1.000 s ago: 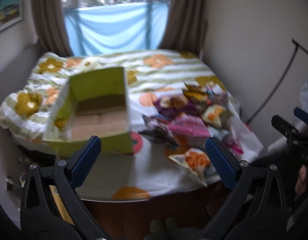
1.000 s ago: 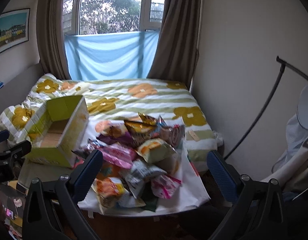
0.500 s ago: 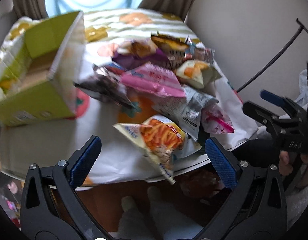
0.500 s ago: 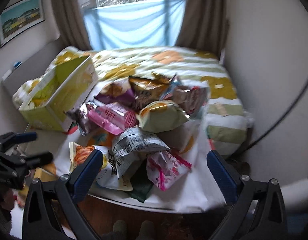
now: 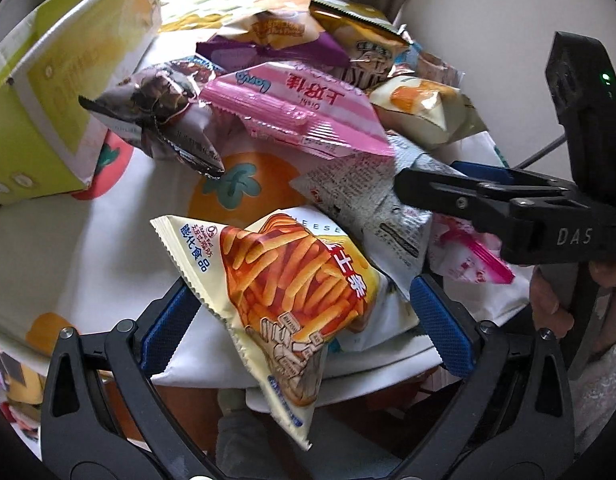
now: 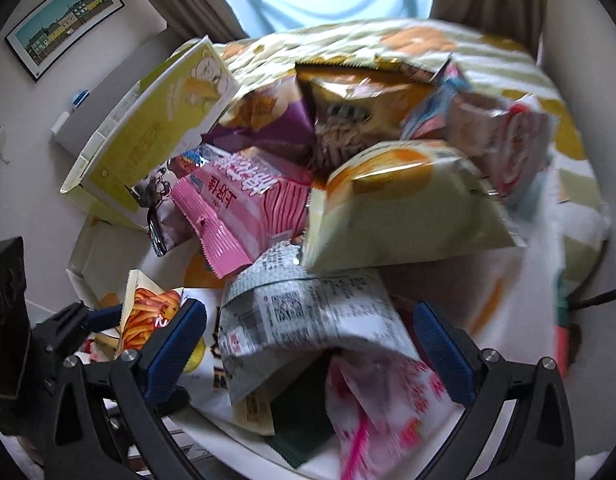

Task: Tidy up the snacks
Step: 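Grasp the orange fries bag with the left tool while the right tool grasps the grey printed bag, then carry both bags over the cardboard box and open both tools to drop them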

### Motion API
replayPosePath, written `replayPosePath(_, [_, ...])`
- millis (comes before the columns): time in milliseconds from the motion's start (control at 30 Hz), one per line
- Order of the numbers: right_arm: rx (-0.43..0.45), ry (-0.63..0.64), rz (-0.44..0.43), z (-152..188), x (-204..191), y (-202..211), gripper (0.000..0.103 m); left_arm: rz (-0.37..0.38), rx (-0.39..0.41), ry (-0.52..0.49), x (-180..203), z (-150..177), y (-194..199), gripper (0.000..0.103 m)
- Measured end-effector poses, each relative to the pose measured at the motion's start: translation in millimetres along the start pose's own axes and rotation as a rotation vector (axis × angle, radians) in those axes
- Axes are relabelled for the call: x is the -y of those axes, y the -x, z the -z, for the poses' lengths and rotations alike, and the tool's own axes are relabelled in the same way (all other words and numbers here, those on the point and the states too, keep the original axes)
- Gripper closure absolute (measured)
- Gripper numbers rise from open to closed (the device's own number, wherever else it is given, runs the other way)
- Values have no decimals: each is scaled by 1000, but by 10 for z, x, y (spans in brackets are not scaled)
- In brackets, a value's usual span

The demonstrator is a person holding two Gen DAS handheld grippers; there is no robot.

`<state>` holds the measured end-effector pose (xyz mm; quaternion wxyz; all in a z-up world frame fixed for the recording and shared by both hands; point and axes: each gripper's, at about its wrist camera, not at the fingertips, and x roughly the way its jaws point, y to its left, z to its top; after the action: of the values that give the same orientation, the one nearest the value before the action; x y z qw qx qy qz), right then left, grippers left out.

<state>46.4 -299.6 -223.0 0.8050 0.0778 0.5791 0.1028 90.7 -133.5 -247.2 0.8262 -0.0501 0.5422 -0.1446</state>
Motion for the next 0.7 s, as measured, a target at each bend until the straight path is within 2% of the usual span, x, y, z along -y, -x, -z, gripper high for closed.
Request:
replayPosePath(100, [-24,13,-19,-43,-22,-129,0,-8,-12,15,-49,-9,-70,16])
replayPosePath(133, [-31,18,-24,-54,-32,-161,0,10,-21,23,-72,-11,-99,19])
replayPosePath(167, [-41,22,-33,-70,-30,-195,0,27,-28,29,-92,-9,-108,28])
replayPosePath(200, [-50,24,-45,-82,-20,-221,0,38,-35,34,-102,-7,-123,31])
replayPosePath(300, [-76,42,-51,-101,-48,-292,0,35,-42,15,-80,-4,-140,37])
replayPosePath(433, [-87,66,-42,-148,-102,-379,0,29,-42,-5,-69,6,-130,39])
replayPosePath(533, [-75,78,-36,-167,-118,-372,9,12,-38,-17,-77,11,-97,40])
replayPosePath(567, [-71,78,-31,-170,-106,-353,19,3,-37,-25,-84,18,-78,41])
replayPosePath(700, [-61,53,-38,-176,-84,-312,31,2,-36,-46,-35,47,-20,42])
